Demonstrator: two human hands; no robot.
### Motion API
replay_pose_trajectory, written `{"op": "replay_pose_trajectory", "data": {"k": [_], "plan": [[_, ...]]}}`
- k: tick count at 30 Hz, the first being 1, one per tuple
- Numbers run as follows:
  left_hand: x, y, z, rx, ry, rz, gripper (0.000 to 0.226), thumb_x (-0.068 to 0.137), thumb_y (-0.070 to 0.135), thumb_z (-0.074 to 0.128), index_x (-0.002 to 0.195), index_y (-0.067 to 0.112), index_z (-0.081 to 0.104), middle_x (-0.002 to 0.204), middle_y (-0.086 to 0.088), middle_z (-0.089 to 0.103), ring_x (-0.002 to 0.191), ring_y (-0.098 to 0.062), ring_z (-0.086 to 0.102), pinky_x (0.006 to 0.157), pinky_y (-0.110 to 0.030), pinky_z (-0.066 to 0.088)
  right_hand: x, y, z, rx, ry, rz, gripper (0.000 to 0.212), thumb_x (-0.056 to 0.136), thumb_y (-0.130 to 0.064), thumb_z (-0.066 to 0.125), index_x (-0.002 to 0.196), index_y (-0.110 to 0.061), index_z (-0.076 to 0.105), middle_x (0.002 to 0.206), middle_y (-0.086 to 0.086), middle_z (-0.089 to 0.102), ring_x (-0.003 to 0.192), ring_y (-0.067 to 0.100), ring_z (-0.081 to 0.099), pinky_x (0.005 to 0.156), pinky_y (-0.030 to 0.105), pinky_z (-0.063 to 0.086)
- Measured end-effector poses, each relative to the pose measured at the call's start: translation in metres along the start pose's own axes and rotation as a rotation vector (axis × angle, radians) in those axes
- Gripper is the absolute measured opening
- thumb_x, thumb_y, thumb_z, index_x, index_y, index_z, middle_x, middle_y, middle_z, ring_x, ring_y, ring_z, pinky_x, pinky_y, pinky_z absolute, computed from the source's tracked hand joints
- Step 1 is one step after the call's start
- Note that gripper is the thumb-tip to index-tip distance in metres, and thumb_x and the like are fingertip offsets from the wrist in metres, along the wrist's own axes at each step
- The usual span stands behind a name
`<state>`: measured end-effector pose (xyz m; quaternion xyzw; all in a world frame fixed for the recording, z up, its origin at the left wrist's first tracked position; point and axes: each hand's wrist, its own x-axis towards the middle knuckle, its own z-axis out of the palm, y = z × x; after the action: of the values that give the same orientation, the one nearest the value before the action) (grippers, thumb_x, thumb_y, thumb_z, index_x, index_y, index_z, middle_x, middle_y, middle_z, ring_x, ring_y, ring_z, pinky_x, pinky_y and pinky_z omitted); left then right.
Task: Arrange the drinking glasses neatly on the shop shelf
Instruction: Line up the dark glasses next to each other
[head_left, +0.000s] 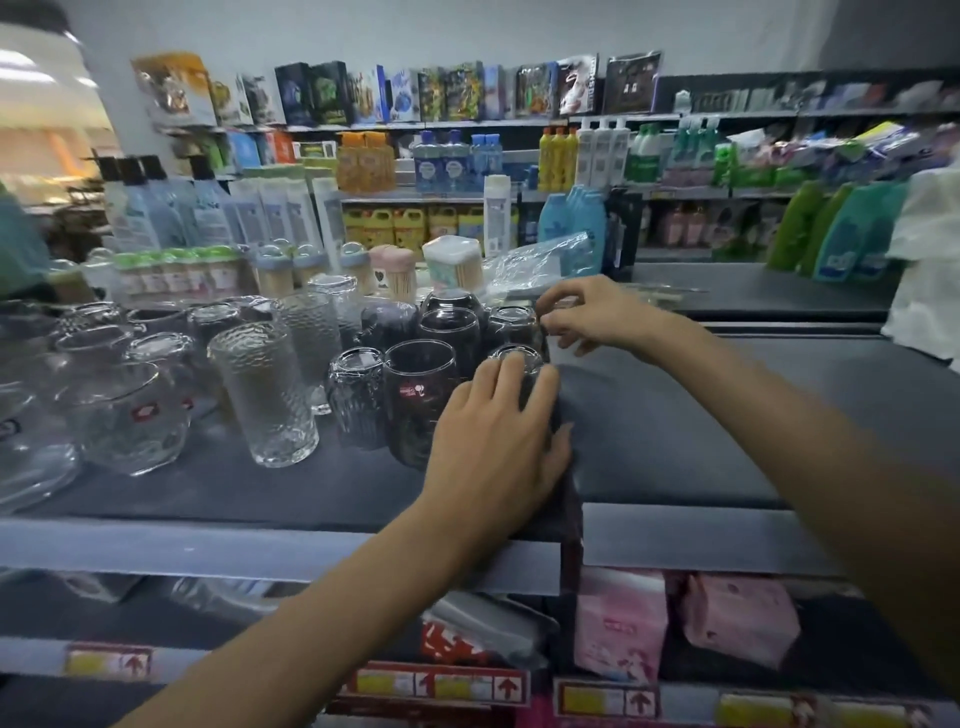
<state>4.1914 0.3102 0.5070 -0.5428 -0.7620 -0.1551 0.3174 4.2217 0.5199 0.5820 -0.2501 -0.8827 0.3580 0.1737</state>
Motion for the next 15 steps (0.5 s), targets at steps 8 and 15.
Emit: {"op": "replay_pose_trajectory", "data": {"k": [8,15], "plan": [[0.012,0.015,0.038,-0.06,0.106,-0.12,0.044,0.09,0.01,0.067,0.133,0.003,0.062,0.133,-0.023,0.06,0.13,-0.041,0.051,0.111,-0.047,0.045,0.021,0.026,0.032,-0.079,0.177,-0.164,0.034,0.099,-0.016,0.063,0.132,-0.02,0.068,0.078,-0.002,0.068,0.068,0.019,0.063,0.072,0.034,0.052],[0.005,0.017,0.036,-0.281,0.108,-0.237,0.053,0.089,0.004,0.064,0.142,0.003,0.054,0.148,-0.023,0.046,0.144,-0.038,0.038,0.114,-0.048,0.043,0.027,0.037,0.036,-0.228,0.155,-0.272,0.043,0.096,-0.012,0.066,0.137,-0.023,0.065,0.13,0.004,0.07,0.099,0.009,0.059,0.102,0.025,0.045]]}}
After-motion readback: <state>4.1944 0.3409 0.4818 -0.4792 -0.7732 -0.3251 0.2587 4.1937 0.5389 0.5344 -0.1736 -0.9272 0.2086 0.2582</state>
